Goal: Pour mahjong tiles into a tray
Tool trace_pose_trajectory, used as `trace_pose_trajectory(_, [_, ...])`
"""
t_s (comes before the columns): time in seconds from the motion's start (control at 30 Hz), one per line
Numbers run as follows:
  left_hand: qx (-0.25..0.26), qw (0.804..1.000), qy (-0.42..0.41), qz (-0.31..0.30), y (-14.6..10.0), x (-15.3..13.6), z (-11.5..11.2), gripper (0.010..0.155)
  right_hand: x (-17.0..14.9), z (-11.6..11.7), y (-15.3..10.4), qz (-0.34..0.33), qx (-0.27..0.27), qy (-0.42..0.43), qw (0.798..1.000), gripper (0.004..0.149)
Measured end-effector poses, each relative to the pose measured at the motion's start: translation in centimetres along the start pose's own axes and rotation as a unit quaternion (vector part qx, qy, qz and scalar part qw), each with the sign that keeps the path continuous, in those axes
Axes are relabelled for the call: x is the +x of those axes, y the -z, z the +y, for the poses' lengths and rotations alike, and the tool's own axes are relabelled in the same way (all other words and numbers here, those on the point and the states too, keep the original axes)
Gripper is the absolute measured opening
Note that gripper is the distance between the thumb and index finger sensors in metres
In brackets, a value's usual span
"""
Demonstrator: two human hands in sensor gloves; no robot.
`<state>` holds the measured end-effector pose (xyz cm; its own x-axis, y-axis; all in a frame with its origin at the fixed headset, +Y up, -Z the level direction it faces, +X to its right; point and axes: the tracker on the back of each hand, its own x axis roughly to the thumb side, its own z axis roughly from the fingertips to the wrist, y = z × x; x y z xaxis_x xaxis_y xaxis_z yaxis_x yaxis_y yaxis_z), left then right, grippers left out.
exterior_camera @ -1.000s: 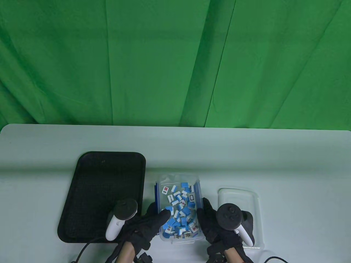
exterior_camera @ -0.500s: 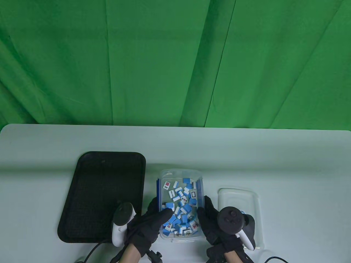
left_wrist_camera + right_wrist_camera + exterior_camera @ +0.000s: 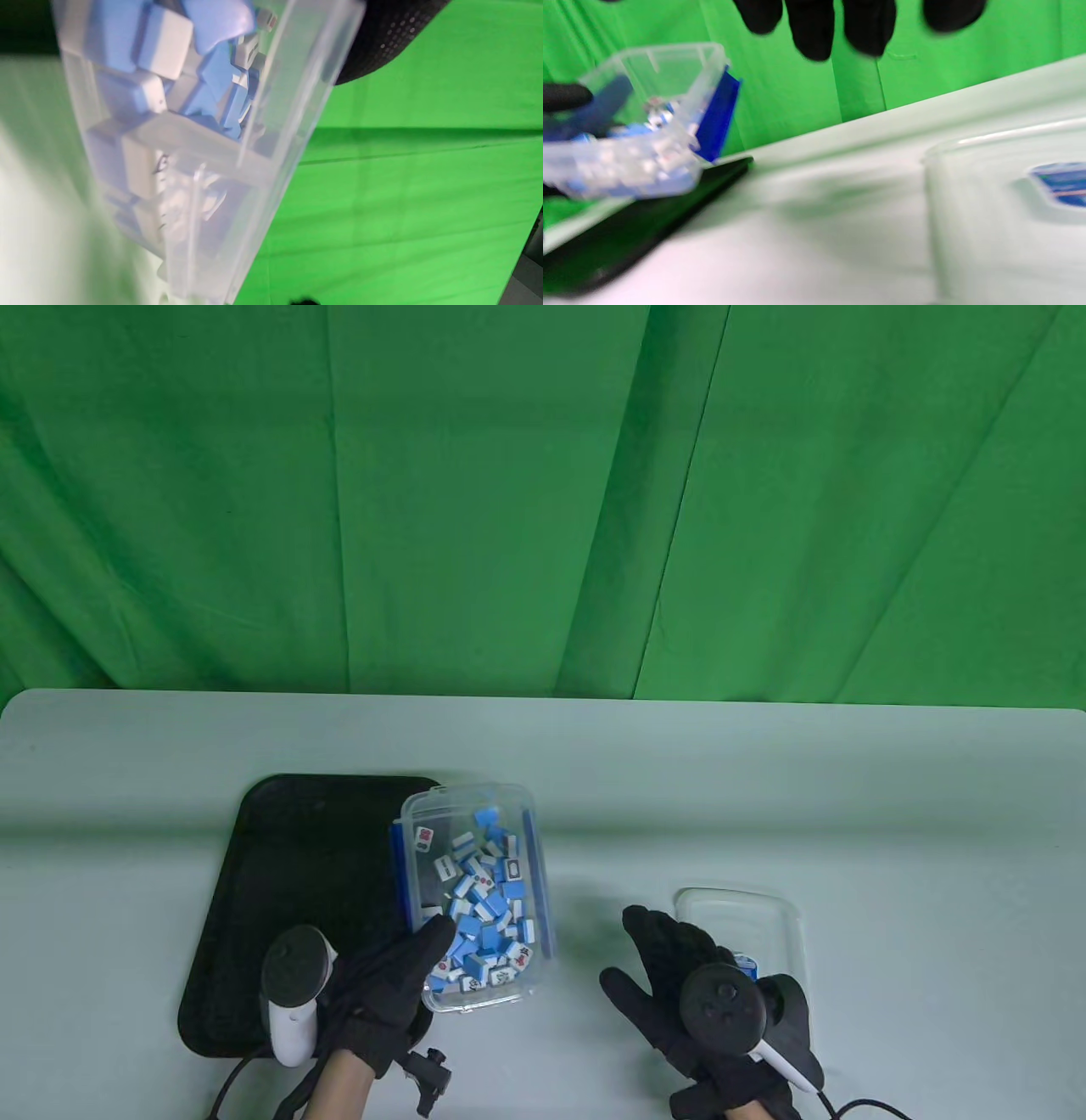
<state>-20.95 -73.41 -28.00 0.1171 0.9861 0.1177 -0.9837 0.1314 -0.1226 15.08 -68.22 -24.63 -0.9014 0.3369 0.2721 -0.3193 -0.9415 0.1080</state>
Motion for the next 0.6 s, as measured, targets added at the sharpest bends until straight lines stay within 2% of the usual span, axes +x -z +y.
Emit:
trace_pose_trajectory(0.07, [0.024,0.999,0.022,-0.006,-0.3,0.2,1.5,0.096,0.0,0.4,-0.2,-0.002,0.035,-0.043,0.998,0.094])
trace_pose_trajectory(0.13, [0.048,0.998,0.046,-0.011,-0.8,0.4,3.0,0.096,-0.3,1.0,-0.5,-0.006,0.033,-0.080,0.996,0.099])
trace_pose_trajectory(0.33, [0.133,0.983,0.123,-0.027,-2.4,0.1,7.0,0.095,-2.0,2.5,-0.6,0.021,0.052,-0.118,0.991,0.098])
trace_pose_trajectory(0.5, [0.184,0.964,0.191,-0.021,-3.5,-0.1,9.0,0.095,-4.0,3.3,-0.5,0.050,0.067,-0.107,0.991,0.094])
trace_pose_trajectory(0.6, [0.200,0.957,0.209,-0.018,-3.9,-0.1,9.6,0.095,-4.9,4.0,-0.5,0.066,0.088,-0.059,0.992,0.089])
